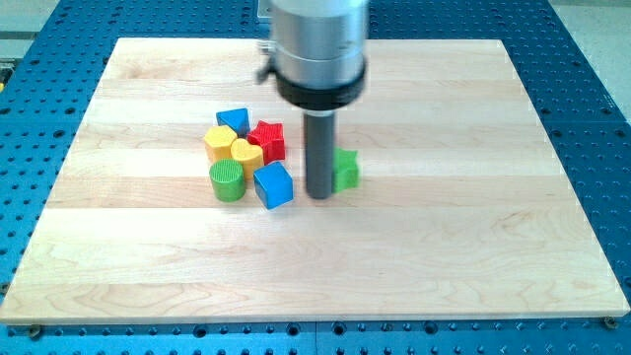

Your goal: Push the green star diagonal to the blue cube

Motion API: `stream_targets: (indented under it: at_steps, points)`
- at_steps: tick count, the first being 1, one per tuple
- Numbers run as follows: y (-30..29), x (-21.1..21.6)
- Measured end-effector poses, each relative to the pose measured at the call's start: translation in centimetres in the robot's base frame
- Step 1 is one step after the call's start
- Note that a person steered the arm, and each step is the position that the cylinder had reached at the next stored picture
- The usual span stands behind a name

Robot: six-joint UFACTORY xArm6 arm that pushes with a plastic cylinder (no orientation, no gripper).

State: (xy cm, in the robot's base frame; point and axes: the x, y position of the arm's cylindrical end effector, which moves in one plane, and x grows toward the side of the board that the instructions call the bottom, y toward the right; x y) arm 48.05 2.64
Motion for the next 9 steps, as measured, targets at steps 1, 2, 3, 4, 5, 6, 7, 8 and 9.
stream_targets:
  at_steps: [1, 2, 3, 4, 5, 6, 7, 8, 9]
  points:
    - [6.4, -0.6]
    - [-0.6, 1.0]
    - [-0.3, -1.9]
    - [4.1, -2.9]
    - [11.0, -2.9]
    - [9.4, -2.5]
    - [16.2, -3.4]
    - [17.5, -4.4]
    - [10.6, 2.2]
